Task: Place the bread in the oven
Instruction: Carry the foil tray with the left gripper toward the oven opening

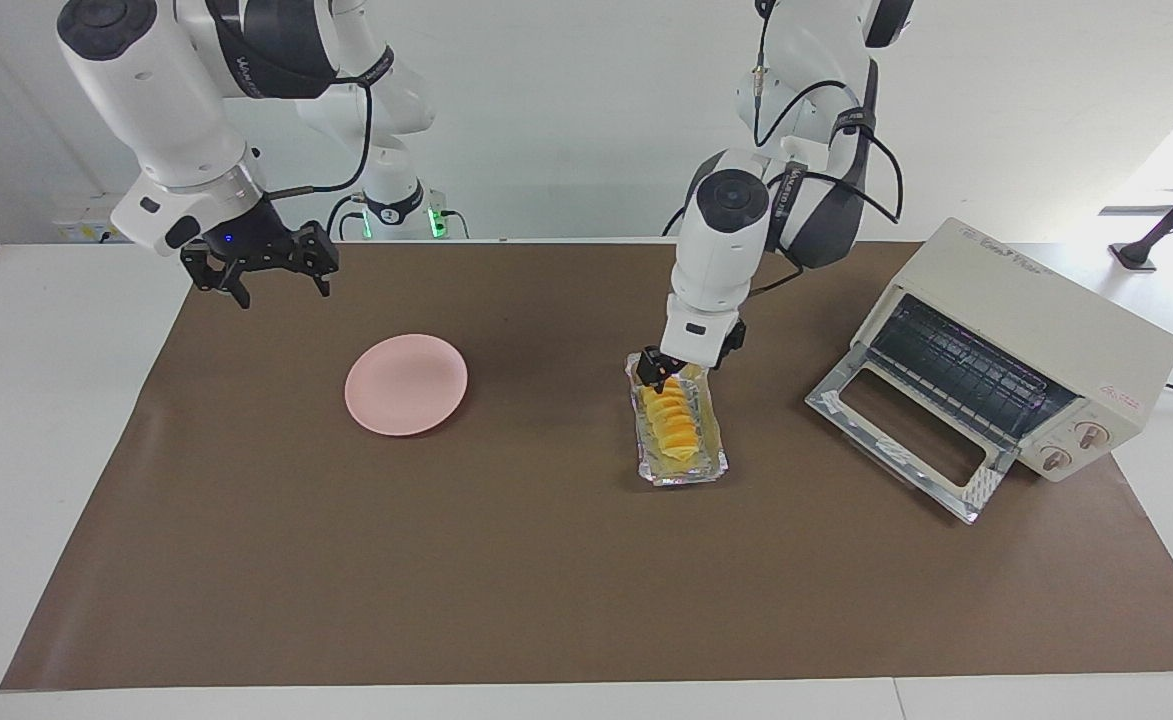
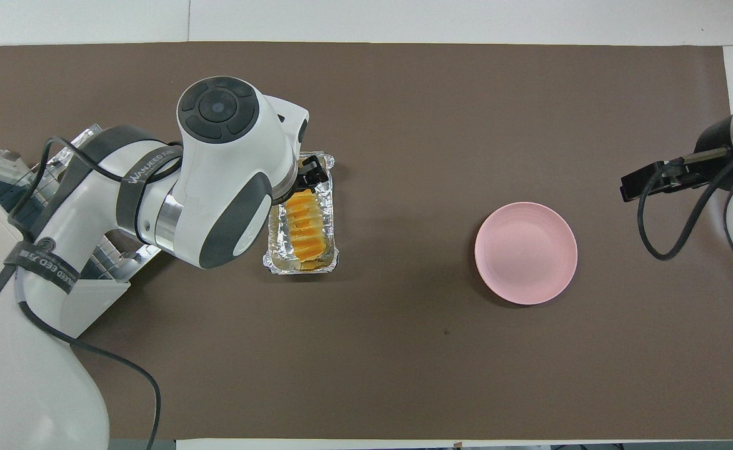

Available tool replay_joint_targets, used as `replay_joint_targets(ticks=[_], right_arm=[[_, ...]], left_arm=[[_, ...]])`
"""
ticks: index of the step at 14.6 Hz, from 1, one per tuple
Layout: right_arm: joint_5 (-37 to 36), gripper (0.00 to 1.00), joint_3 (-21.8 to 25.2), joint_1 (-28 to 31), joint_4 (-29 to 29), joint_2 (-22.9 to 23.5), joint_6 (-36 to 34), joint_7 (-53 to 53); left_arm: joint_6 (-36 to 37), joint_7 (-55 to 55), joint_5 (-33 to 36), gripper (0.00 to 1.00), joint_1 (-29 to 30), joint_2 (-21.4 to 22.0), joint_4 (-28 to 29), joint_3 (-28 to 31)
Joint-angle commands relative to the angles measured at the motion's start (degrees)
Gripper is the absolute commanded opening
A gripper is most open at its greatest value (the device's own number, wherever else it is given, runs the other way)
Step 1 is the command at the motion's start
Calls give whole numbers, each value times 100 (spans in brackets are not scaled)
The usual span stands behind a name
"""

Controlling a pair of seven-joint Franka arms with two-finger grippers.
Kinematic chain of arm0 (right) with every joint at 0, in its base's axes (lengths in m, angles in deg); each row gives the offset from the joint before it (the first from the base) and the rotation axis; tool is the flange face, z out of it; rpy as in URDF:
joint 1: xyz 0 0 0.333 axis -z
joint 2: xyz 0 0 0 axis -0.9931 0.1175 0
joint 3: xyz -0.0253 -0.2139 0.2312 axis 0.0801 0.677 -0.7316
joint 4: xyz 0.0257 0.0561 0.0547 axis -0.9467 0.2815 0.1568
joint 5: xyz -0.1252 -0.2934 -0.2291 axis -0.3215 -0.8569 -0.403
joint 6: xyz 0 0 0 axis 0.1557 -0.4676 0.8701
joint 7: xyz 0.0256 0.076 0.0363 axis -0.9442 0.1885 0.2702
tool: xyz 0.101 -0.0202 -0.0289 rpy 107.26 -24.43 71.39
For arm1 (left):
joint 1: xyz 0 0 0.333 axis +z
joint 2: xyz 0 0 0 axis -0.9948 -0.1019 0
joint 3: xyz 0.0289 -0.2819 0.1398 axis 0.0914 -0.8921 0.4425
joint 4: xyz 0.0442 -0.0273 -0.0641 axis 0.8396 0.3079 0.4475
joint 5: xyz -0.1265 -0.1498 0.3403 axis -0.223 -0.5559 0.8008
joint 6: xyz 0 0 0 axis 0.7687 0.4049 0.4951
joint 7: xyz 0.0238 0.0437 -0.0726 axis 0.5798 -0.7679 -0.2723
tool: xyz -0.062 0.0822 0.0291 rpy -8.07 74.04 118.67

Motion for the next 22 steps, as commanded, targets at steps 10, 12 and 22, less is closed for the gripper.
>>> replay_joint_targets(ticks=[10,12,22], right_arm=[[-16,100,-330,609,520,-766,-429,141],[-16,100,-330,583,528,-775,-402,141],[-16,100,-321,600,520,-783,-472,124]], left_arm=[[-600,256,-22,100,-694,-1003,-247,99],[-662,142,48,100,-694,-1012,-220,99],[-1040,-1256,233,85,-677,-969,218,108]])
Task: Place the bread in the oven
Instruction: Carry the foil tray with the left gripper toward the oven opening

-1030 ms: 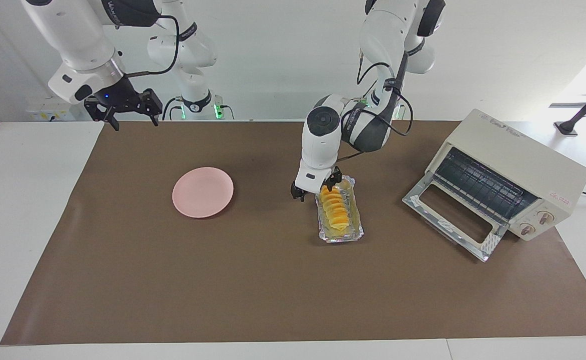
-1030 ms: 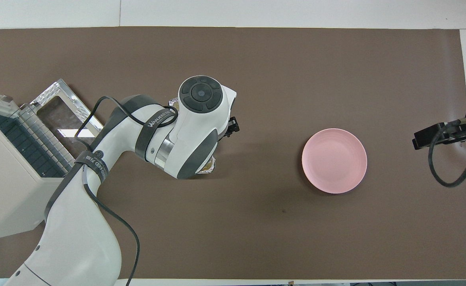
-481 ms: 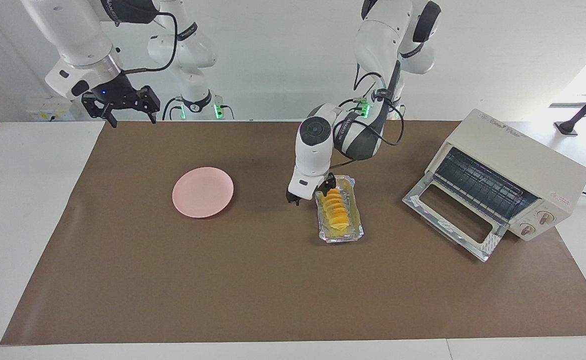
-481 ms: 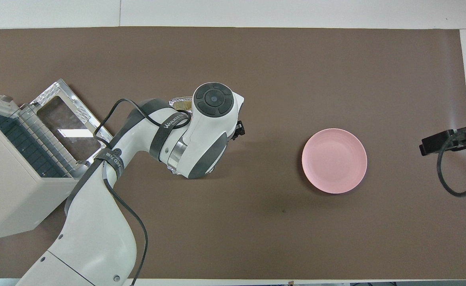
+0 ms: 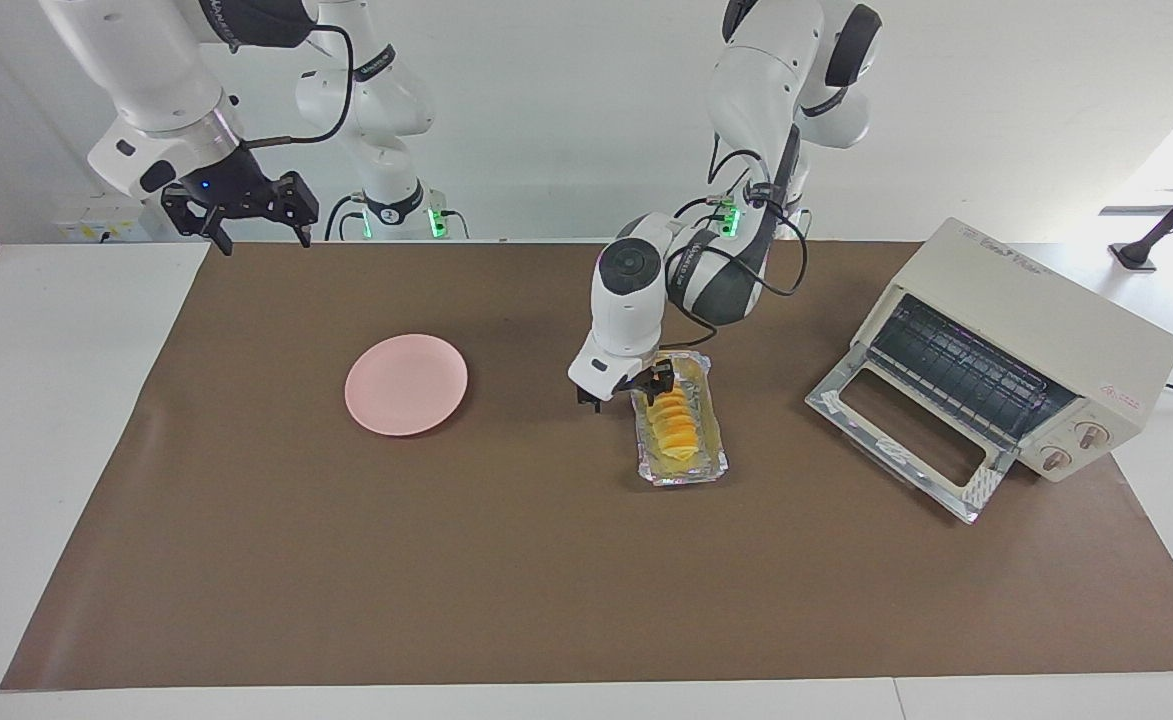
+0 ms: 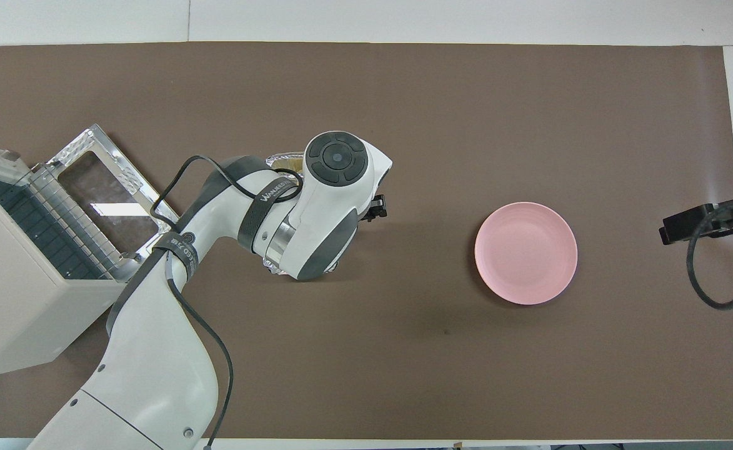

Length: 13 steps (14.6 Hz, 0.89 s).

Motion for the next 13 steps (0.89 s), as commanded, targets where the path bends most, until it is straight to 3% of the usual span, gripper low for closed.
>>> replay_joint_targets(ticks=[1,4,9,13], right_arm=[[-16,100,-69,103,108,-91,26,119],[-16,100,-69,103,108,-91,26,119],[-16,100,-69,103,108,-91,26,119],[-16,100,-69,111,108,-91,26,119]], left_arm=[[-187,-124,102,82,-69,50,253,82],[-187,-116,102,60,-87,50,253,82],[-73,-72,111,0,-87,50,218,117],[278,-46,94,0,-69,15,-62,380]])
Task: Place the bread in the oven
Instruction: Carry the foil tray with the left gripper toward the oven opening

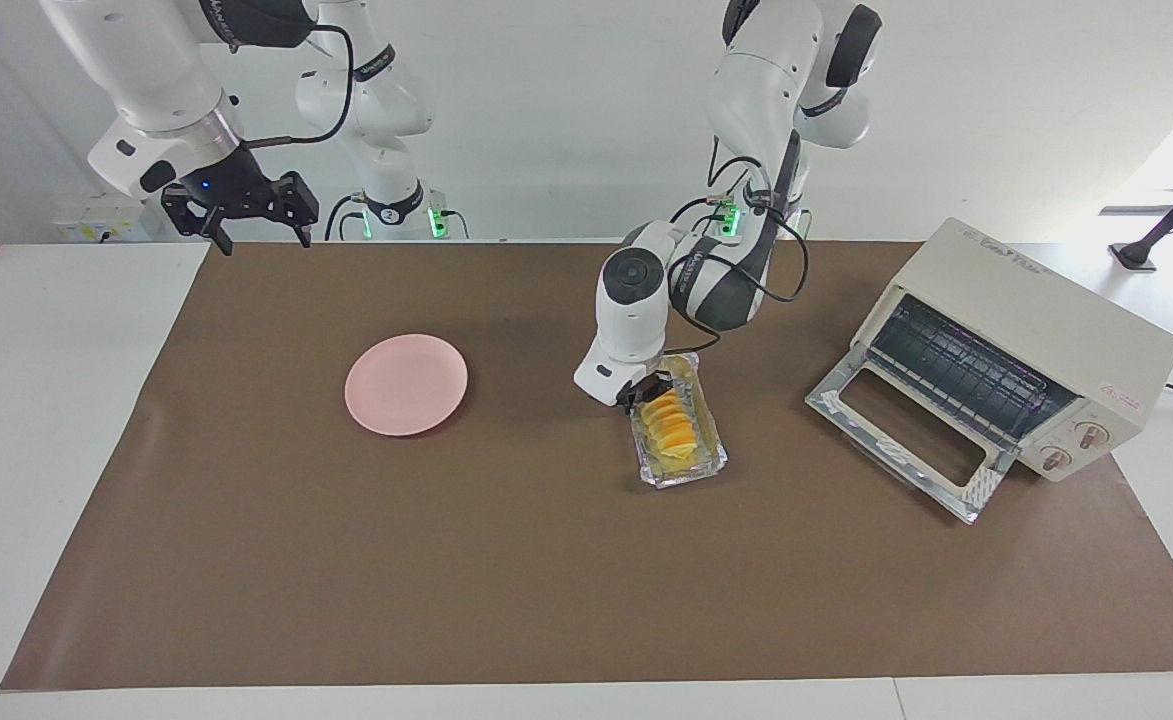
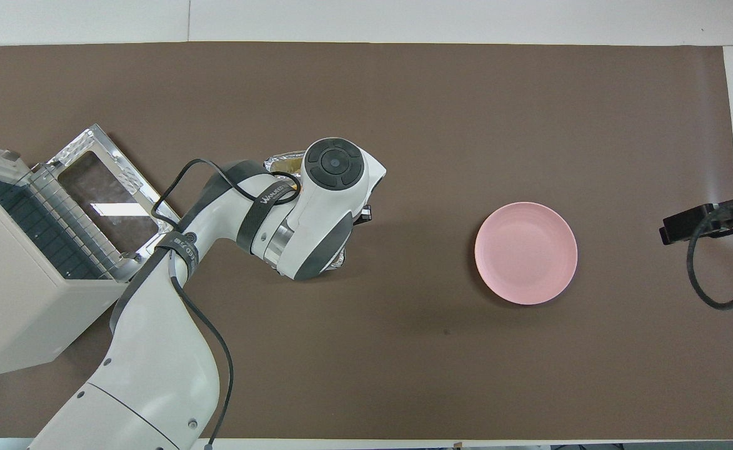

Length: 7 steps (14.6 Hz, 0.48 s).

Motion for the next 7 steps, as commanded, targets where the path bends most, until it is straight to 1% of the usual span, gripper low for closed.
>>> replay_joint_targets(ticks=[1,2,4,7], right_arm=[[-16,100,-69,103,107,-91,26,119],[-16,100,-69,103,116,-91,26,119],[-16,100,-69,103,107,-91,26,119],[-16,100,-69,103,107,-91,26,119]], left_arm=[[464,51,82,0,-62,0,-322,315],[675,225,91,0,-62,-87,-497,464],[1193,813,82,0,-27,-307,-1050,868],[1511,1403,21,0,61,-597,-1658,1509]])
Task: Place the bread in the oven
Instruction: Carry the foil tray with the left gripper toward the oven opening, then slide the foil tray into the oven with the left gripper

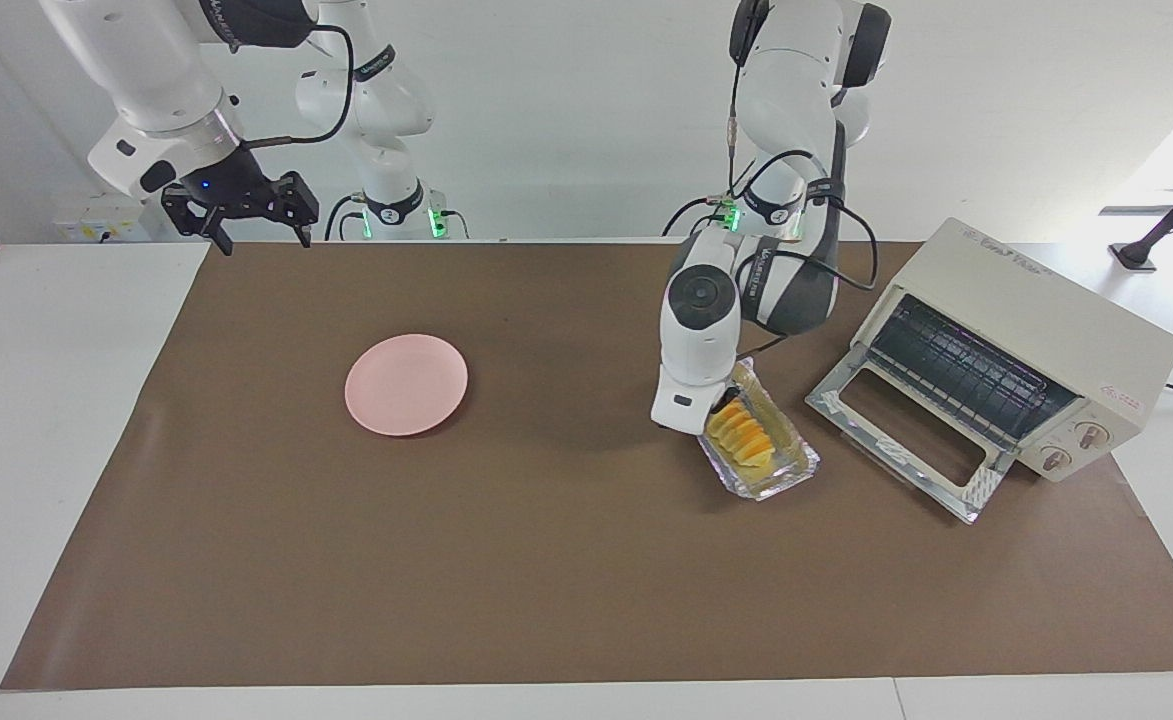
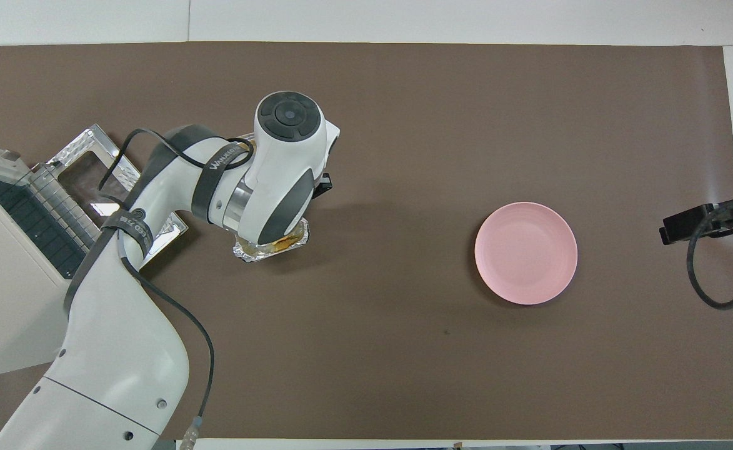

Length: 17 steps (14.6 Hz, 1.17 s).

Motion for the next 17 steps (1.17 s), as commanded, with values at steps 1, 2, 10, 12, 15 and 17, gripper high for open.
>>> replay_joint_targets(ticks=[1,2,10,12,15,17], right_arm=[[-16,100,-68,103,107,-91,26,119],[-16,100,-68,103,107,-91,26,119],[-16,100,-68,103,107,-91,26,119],[-16,100,-68,103,107,-91,26,119],[-16,100,-68,103,107,-91,26,119],[-16,100,-68,103,107,-91,26,119]], left_arm=[[445,437,-49,0,136,-363,-675,499],[524,437,-146,0,311,-337,-684,632],[559,96,-375,0,1613,-47,-605,738],[542,33,-375,0,1622,128,-343,738],[551,-125,-375,0,1631,392,53,738],[551,-273,-375,0,1657,568,325,738]])
